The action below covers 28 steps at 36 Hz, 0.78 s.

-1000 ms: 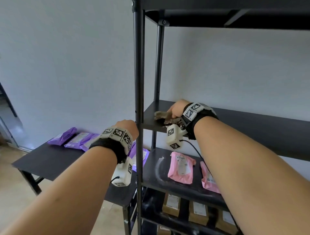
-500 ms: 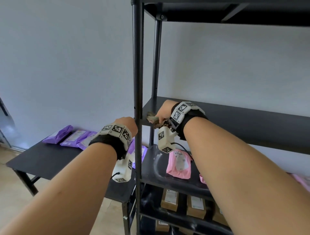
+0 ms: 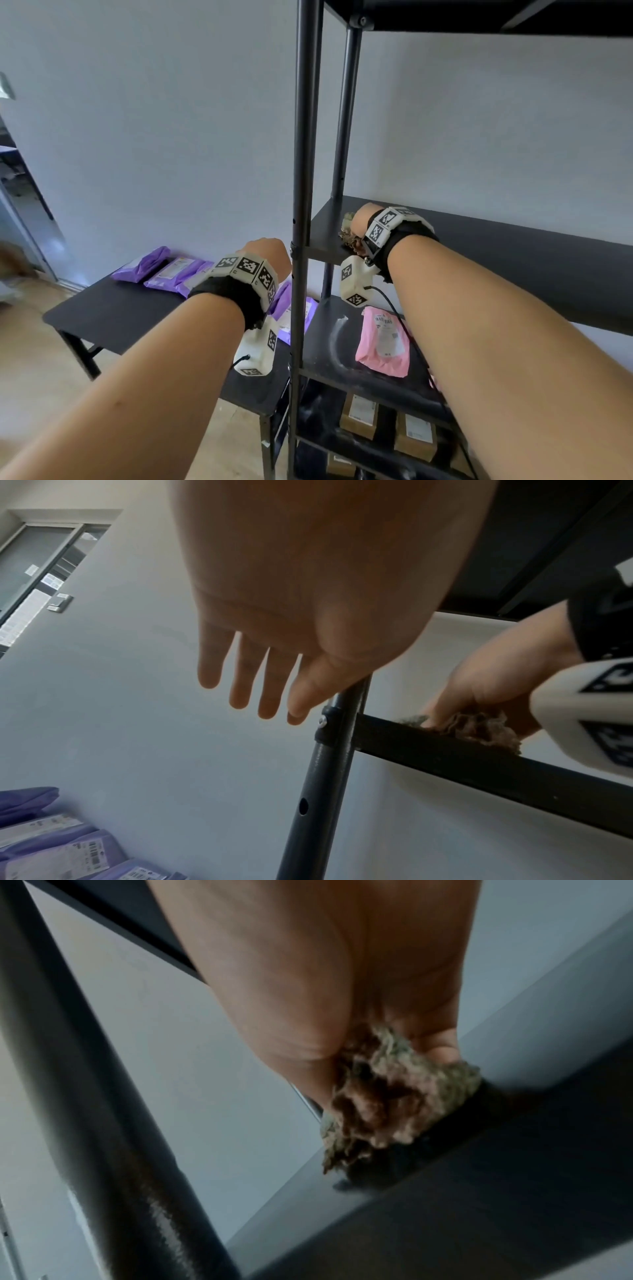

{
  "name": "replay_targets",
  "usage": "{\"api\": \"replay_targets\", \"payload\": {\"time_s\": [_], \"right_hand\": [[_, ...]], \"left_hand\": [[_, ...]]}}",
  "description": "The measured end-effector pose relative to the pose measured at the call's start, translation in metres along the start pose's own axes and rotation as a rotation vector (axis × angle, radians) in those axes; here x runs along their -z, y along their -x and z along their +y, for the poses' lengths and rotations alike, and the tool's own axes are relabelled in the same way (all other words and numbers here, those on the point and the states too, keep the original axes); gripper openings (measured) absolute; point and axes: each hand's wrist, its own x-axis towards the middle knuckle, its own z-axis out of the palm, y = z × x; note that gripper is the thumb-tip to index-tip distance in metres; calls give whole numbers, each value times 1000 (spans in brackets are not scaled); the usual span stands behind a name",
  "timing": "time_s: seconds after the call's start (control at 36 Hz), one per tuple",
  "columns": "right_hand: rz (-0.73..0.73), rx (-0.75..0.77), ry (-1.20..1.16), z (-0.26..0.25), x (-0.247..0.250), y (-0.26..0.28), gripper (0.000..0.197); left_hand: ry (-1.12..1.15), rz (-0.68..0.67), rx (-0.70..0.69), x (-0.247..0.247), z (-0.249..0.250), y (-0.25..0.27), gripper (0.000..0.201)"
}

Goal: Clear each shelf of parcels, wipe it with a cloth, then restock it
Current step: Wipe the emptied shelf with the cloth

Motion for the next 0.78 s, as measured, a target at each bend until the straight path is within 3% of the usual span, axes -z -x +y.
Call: {"api": "replay_targets", "payload": {"time_s": [0.11, 0.22, 0.39, 0.53, 0.78], "right_hand": [[17, 36, 23, -25, 15, 36, 39], [13, 170, -14, -42, 10, 24, 43], [-36, 225, -38, -59, 14, 34, 39], [30, 158, -96, -58, 13, 47, 36], [60, 153, 71, -45, 8, 68, 35]], "left_hand": [[21, 7, 24, -4, -1, -4, 42], [31, 12, 50, -6, 0, -5, 45], [17, 1, 71, -6, -1, -2, 44], [21, 7, 71, -5, -1, 5, 44], [26, 10, 59, -3, -2, 23, 44]]}}
